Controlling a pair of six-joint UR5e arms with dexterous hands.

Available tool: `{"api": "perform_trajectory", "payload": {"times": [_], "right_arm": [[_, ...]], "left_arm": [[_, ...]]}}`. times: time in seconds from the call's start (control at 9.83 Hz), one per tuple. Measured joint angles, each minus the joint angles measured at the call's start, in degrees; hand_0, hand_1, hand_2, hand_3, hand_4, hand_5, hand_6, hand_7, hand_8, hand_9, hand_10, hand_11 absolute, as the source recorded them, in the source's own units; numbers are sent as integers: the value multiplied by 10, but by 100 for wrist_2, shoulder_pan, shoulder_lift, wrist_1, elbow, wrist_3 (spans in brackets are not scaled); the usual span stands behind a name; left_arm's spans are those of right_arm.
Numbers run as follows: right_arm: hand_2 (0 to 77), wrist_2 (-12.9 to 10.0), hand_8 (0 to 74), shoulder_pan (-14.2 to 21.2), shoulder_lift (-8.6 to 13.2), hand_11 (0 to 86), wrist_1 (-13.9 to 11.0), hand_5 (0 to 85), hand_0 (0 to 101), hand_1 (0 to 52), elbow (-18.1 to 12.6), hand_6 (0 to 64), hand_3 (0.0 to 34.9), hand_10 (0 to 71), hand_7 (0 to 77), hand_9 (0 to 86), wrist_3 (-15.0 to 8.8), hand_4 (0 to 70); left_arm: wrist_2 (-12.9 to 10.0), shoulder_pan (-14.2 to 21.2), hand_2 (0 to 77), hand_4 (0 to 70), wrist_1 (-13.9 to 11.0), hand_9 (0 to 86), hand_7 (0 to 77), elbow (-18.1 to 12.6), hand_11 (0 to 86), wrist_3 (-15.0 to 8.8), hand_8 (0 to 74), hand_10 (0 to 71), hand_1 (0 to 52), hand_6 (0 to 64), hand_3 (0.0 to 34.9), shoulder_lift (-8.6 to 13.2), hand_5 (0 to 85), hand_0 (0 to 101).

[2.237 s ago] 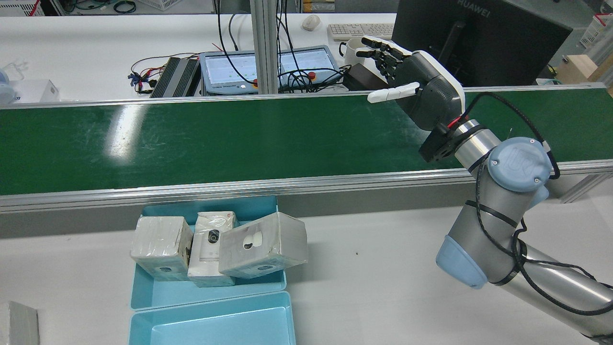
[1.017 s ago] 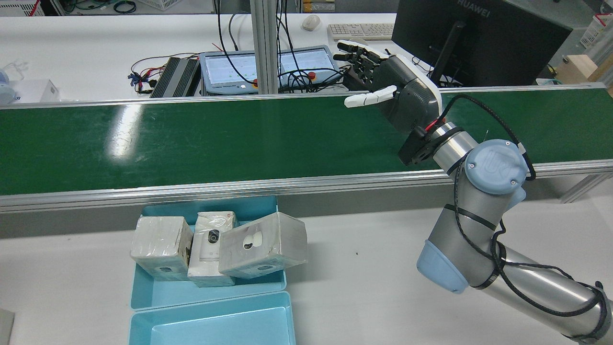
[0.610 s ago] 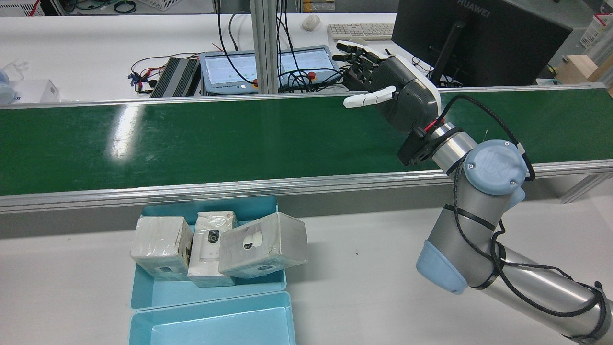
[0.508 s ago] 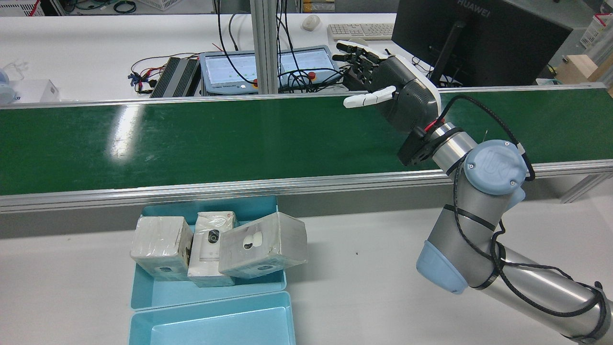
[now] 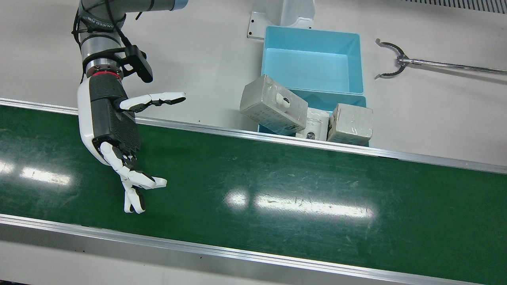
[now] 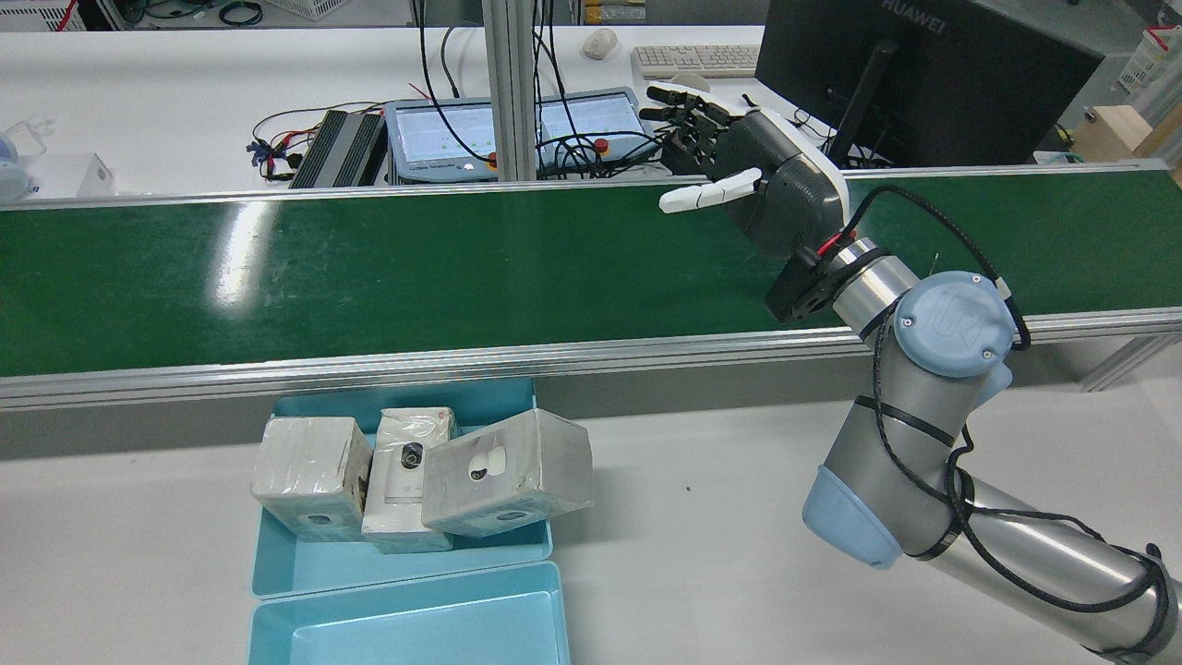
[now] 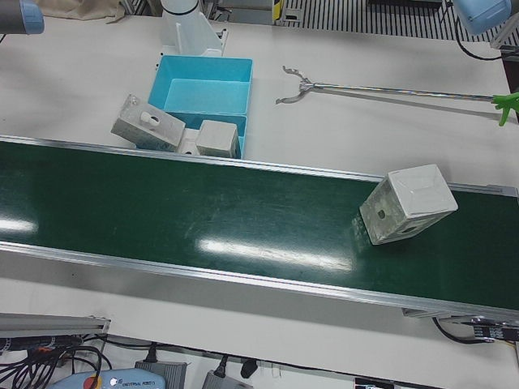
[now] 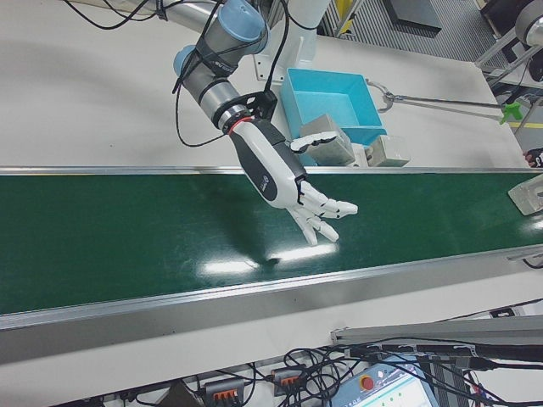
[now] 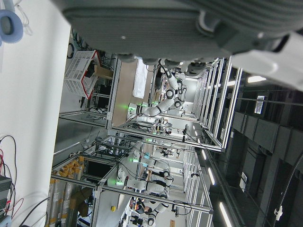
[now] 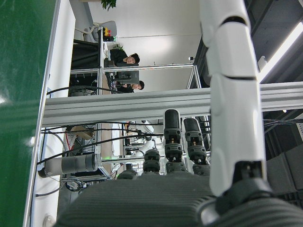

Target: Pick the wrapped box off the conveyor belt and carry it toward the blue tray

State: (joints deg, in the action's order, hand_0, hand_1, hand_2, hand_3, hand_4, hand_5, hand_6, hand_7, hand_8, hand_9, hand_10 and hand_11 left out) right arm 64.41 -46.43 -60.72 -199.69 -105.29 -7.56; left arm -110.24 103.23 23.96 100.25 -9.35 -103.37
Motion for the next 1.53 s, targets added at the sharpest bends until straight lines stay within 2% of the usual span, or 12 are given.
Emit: {"api": "perform_trajectory", "payload": {"times": [0.2,0.41,0.61,0.71,1.12,1.32,1.42,1.53], "right_arm": [[104,-1,44,-3,-1,11,0,158,501,169,0,98,0,0,262,98,0,169],[109,-5,44,-6,-1,5,0,164,501,147,0,98,0,0,267,98,0,169],[109,-7,44,-4,-1,5,0,164,497,147,0,98,0,0,267,98,0,169],[87,-10,44,-2,-4,11,0,164,496,147,0,98,0,0,267,98,0,169],[104,-23,44,52,11,11,2,164,493,147,13,98,0,0,262,98,0,169],[104,-14,44,159,98,5,20,164,492,147,174,98,0,0,262,98,11,164],[98,-13,38,188,149,5,27,136,492,147,242,93,0,0,251,93,14,131],[109,-16,38,200,190,5,31,142,484,147,284,93,0,0,251,93,16,147]], "left_arm": [[0,0,5,5,0,0,5,0,5,0,5,0,0,5,0,0,11,0],[0,0,5,5,0,0,5,0,0,0,5,5,0,5,0,0,11,0],[0,0,5,5,0,5,5,0,0,0,5,5,0,5,0,0,5,0],[0,0,5,5,0,5,5,0,5,0,5,5,0,5,0,0,5,0],[0,0,5,5,0,5,5,0,5,0,5,5,0,5,0,0,5,0],[0,0,5,5,0,5,5,0,0,0,5,0,0,0,0,0,11,0],[0,0,5,5,0,5,5,0,0,0,5,0,0,0,0,0,11,0],[0,0,5,5,0,0,5,0,0,0,5,5,0,5,0,0,11,0]]}}
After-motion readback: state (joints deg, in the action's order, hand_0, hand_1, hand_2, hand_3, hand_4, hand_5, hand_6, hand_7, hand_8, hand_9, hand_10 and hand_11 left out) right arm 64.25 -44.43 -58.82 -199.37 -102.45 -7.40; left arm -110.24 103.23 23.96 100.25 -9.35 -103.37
